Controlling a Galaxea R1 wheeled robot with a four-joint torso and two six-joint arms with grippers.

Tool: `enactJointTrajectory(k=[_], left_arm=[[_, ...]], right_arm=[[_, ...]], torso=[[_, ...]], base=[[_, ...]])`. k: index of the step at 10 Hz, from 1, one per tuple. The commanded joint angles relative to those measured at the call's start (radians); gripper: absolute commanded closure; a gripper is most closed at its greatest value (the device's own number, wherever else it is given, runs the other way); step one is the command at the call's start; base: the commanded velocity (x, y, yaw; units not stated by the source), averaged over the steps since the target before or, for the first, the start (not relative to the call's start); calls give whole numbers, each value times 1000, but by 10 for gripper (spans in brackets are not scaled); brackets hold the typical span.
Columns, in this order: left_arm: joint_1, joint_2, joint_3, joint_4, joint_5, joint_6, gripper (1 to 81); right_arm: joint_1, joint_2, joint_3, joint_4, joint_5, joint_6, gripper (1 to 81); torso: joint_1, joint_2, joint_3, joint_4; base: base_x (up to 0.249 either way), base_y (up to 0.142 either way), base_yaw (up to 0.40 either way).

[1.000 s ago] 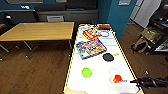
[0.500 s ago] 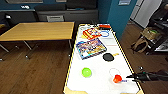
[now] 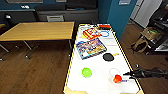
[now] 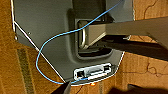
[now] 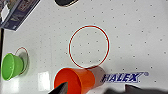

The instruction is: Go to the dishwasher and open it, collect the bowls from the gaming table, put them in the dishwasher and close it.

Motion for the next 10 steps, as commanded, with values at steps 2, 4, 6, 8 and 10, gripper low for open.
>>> enactJointTrajectory(k=[2,4,6,8,10], left_arm=[[-1,-12,1,-4,73,2,10],[-1,-13,1,-4,73,2,10],[-1,-13,1,-4,73,2,10],[-1,-13,1,-4,73,2,10],[1,-13,1,-4,73,2,10]], right_arm=[[105,2,-8,20,-40,2,10],[96,27,-22,20,-40,0,10],[79,48,-26,20,-36,0,10],[60,61,-31,20,-23,0,10],[50,70,-33,20,-20,0,10]], torso=[[0,0,0,0],[0,0,0,0],[0,0,0,0],[0,0,0,0],[0,0,0,0]], base=[[0,0,0],[0,0,0],[0,0,0],[0,0,0],[0,0,0]])
